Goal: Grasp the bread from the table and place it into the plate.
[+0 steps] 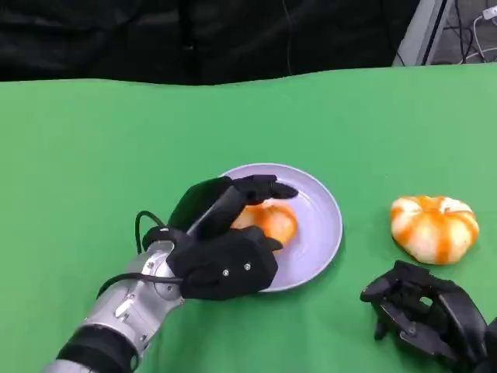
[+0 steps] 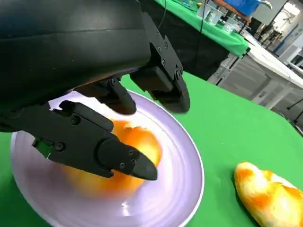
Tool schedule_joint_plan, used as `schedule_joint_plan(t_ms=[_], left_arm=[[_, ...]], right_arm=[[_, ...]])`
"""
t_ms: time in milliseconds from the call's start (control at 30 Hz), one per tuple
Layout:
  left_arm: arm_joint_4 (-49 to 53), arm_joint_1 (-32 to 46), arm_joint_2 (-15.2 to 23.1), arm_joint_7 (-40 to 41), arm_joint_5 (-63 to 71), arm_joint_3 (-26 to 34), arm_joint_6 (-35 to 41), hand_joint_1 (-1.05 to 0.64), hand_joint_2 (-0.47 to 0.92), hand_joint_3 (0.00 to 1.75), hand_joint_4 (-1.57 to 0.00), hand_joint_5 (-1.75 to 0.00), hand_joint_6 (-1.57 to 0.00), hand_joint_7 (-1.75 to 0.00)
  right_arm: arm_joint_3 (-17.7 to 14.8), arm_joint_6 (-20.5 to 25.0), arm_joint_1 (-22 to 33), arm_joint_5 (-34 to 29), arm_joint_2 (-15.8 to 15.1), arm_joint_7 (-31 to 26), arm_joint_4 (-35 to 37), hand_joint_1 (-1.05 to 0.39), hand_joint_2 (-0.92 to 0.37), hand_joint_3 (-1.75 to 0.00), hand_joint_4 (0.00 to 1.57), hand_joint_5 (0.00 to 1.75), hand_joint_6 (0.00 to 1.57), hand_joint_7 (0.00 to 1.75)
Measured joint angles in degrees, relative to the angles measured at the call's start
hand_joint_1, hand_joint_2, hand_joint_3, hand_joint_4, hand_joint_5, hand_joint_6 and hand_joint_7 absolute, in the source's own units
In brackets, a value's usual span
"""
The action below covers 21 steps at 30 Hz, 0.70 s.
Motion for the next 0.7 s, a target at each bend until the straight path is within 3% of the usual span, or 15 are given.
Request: schedule_joint_plan(t_ms=[67, 267, 533, 700], left_arm=[[-0.3, -0.1, 0.0, -1.1, -0.5, 0.1, 0.1, -0.66, 0.92, 0.40, -0.38, 0.00, -0.35, 0.00], [-5.3, 0.0, 0.9, -8.2, -3.1, 0.4, 2.3, -0.83, 0.92, 0.59, -0.15, 0.00, -0.20, 0.00], [-11.6, 2.3, 2.0, -12.9, -5.9, 1.5, 5.3, -0.99, 0.92, 0.74, -0.02, 0.00, -0.11, 0.00], [-15.4, 3.8, 2.6, -15.5, -8.7, 2.9, 6.5, -0.99, 0.92, 0.76, -0.04, -0.01, -0.12, -0.01]], right_arm=[[0.0, 0.0, 0.0, 0.1, 0.0, 0.1, 0.0, -0.20, -0.92, -0.49, 0.64, 1.75, 0.73, 1.14], [0.0, 0.0, 0.0, 0.4, 0.1, 0.7, 0.0, -0.20, -0.92, -0.50, 0.64, 1.75, 0.72, 1.14], [0.0, 0.1, 0.0, 0.9, 0.3, 1.0, 0.1, -0.22, -0.92, -0.48, 0.64, 1.75, 0.73, 1.12], [0.0, 0.1, -0.1, 1.1, 0.5, 1.1, 0.2, -0.22, -0.92, -0.48, 0.64, 1.75, 0.73, 1.12]])
